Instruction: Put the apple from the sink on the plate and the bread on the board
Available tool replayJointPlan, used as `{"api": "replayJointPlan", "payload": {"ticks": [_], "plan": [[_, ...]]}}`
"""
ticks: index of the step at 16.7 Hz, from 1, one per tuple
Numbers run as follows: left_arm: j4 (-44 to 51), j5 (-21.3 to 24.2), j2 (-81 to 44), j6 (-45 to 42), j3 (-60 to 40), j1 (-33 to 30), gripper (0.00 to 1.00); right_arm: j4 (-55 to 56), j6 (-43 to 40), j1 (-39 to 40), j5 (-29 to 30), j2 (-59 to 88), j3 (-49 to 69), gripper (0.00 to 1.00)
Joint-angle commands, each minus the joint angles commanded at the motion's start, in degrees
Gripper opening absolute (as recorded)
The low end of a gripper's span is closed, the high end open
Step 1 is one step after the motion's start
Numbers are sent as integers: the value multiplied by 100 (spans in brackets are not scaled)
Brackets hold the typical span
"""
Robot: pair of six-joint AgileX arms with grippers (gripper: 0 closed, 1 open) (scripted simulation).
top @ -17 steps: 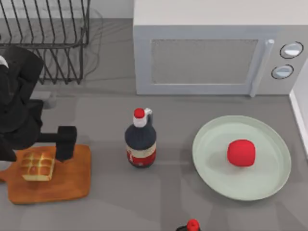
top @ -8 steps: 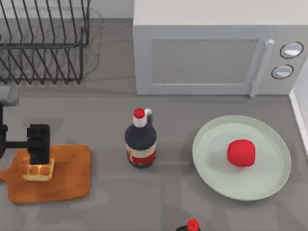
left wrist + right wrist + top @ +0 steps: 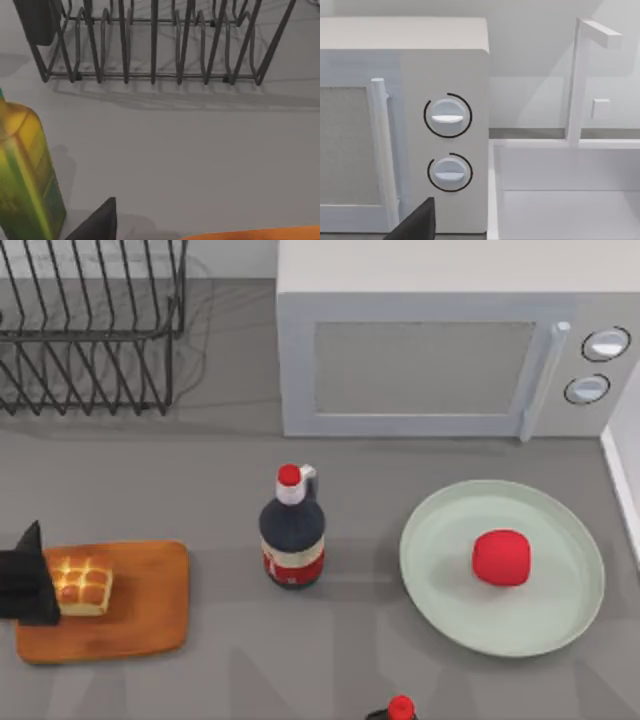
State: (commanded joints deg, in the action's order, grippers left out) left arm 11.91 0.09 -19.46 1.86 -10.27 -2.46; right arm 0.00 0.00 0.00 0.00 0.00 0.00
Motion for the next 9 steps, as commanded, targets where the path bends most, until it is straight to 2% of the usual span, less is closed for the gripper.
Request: {"api": "replayJointPlan", "payload": {"ticks": [4, 9], "plan": [[-820, -2, 1444, -135, 765, 176, 100, 0, 0, 0, 0, 0, 0, 100], [-1191, -9, 1946, -186, 1028, 246, 100, 0, 0, 0, 0, 0, 0, 100]]}}
